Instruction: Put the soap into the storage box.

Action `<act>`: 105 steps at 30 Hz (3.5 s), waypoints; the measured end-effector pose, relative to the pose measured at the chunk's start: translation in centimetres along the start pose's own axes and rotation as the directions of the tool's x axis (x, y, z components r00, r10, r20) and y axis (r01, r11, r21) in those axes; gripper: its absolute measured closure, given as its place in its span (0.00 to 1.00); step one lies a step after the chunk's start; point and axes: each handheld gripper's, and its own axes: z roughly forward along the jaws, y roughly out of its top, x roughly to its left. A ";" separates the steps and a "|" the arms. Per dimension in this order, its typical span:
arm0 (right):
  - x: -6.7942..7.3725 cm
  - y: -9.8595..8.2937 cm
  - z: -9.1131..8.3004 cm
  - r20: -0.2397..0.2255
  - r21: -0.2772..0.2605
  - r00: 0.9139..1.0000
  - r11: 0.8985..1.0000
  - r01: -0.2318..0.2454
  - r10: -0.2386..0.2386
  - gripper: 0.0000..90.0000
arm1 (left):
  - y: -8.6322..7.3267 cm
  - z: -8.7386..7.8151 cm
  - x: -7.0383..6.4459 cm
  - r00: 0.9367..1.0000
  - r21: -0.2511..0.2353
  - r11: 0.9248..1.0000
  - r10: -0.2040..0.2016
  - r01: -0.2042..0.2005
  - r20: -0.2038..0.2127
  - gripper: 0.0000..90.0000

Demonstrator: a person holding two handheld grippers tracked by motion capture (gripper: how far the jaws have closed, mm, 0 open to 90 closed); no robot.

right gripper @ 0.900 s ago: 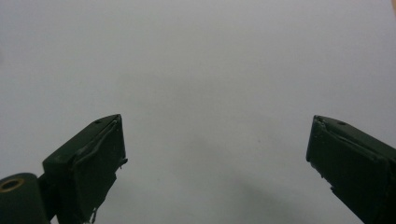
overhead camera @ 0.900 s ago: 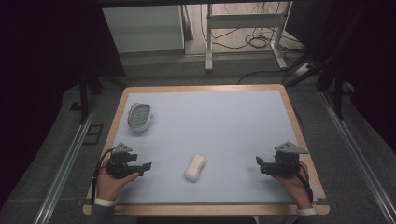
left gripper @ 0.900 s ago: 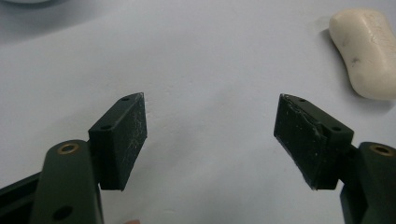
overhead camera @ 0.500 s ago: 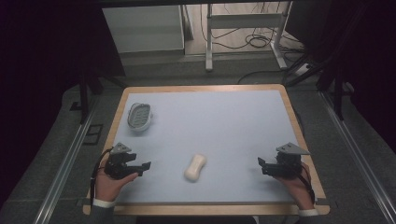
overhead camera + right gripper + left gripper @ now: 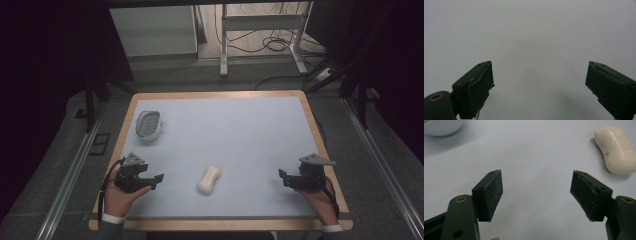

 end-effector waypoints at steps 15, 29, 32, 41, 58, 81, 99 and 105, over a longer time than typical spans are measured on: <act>-0.1 -0.1 0.0 0.020 0.015 1.000 1.000 0.001 -0.001 0.09 | 0.5 -0.3 -0.4 1.000 0.006 1.000 0.012 -0.012 0.014 0.30; -0.3 -0.1 -0.2 0.029 0.011 1.000 1.000 0.009 -0.010 0.09 | 2.8 -0.4 -2.4 0.996 0.016 0.997 0.077 -0.078 0.038 0.28; -0.4 -0.1 -0.2 0.039 0.019 0.999 1.000 0.014 -0.015 0.09 | 3.4 -0.3 -2.8 0.995 0.024 0.996 0.088 -0.089 0.039 0.27; -0.3 -0.2 -0.1 0.040 0.021 0.999 1.000 0.017 -0.018 0.09 | 4.8 0.4 -3.9 0.993 0.054 0.992 0.107 -0.110 0.049 0.25; -0.5 -0.4 0.2 0.047 0.029 0.999 0.999 0.013 -0.015 0.09 | 6.5 3.9 -7.3 0.983 0.150 0.975 0.151 -0.166 0.109 0.21; -0.7 -0.2 -0.3 0.047 -0.014 0.999 1.000 0.009 -0.008 0.09 | 7.9 7.1 -11.2 0.976 0.233 0.951 0.177 -0.204 0.131 0.21; -0.8 -0.3 -0.3 0.058 -0.015 0.998 1.000 0.018 -0.017 0.09 | 8.3 10.3 -12.6 0.978 0.336 0.920 0.177 -0.204 0.110 0.25; -0.7 -0.3 -0.3 0.054 -0.013 0.998 1.000 0.022 -0.021 0.09 | 8.2 11.0 -13.2 0.980 0.355 0.914 0.168 -0.195 0.107 0.28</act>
